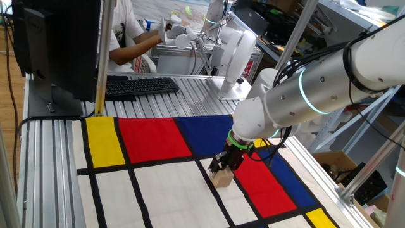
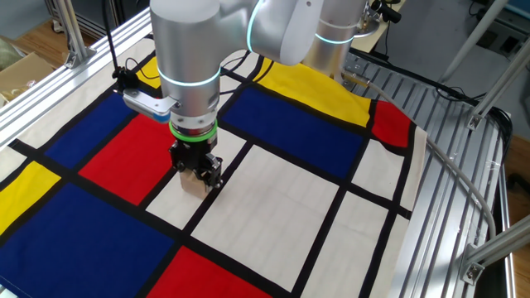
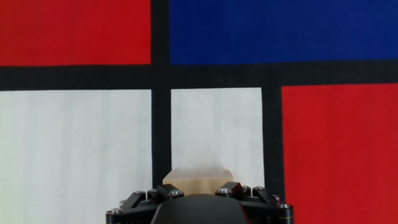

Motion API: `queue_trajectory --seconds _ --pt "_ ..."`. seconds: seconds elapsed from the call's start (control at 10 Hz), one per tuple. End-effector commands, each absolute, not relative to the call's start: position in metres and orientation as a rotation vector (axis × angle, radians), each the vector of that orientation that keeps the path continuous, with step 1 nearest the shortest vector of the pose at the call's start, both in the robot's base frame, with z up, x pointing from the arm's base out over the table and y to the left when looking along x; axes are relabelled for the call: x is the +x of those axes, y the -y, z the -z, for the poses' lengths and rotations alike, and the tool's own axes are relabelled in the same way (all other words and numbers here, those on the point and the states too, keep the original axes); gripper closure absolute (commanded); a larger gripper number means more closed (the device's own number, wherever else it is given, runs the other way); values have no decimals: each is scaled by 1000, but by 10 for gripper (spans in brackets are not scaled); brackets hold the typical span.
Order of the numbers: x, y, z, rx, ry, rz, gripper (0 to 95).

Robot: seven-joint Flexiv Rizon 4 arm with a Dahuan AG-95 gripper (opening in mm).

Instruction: Hold a small block with the gripper and sweep it from left to right on the table

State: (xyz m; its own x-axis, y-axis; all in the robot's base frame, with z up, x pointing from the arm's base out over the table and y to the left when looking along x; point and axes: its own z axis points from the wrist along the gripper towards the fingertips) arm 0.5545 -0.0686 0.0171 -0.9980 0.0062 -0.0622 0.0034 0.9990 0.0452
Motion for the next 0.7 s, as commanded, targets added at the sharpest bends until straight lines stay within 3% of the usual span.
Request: queue_trajectory --seconds 0.1,0.7 --pt "555 68 -17 13 -3080 -76 950" --pt "555 67 -16 24 -3080 -87 950"
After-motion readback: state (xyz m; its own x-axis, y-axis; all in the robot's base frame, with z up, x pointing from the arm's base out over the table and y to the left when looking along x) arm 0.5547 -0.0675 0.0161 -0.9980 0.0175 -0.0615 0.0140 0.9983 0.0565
